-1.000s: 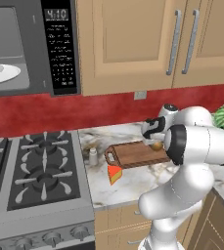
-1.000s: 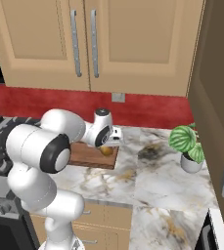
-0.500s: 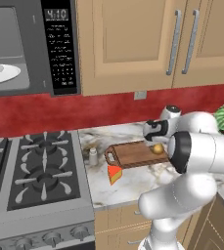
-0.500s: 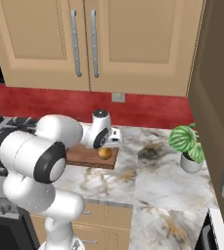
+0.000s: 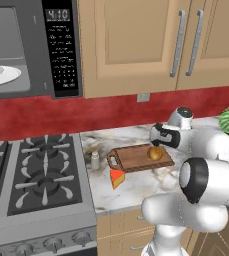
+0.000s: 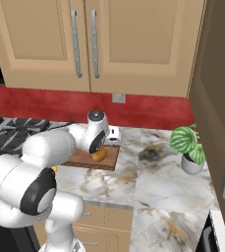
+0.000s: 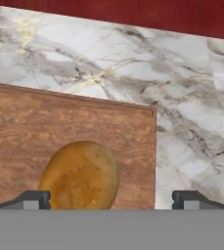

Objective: Retrieve the reheated potato from the microwave, then place the potato, cheese, and condiment on the cutting board.

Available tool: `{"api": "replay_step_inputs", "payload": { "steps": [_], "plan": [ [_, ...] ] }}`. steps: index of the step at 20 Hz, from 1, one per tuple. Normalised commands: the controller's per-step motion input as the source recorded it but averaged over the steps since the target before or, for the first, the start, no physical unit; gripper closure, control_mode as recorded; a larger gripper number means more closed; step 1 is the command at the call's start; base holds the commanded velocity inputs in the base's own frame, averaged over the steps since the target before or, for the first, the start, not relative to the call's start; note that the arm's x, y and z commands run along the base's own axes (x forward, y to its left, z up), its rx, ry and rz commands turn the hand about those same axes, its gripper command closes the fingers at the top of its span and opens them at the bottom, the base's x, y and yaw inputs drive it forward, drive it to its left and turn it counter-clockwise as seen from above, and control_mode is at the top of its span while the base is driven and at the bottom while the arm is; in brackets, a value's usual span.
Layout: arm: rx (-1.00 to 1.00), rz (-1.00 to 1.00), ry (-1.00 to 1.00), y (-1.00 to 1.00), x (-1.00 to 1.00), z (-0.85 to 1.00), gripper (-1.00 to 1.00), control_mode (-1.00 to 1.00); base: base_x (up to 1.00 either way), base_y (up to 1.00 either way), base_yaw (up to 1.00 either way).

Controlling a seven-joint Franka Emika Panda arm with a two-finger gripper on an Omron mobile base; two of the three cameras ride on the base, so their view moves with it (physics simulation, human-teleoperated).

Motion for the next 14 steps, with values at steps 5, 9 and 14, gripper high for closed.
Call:
{"api": "replay_step_inputs", "payload": {
  "steps": [5, 9, 14],
  "plan": [
    [0.00, 0.00, -0.07, 0.25, -0.49, 0.13, -1.00, -1.00, 0.00, 0.00, 0.00],
    [0.00, 0.00, -0.03, 0.45, -0.43, 0.09, -1.00, -1.00, 0.00, 0.00, 0.00],
    [0.00, 0.00, 0.00, 0.48, -0.32, 0.20, -1.00, -1.00, 0.00, 0.00, 0.00]
  ]
}}
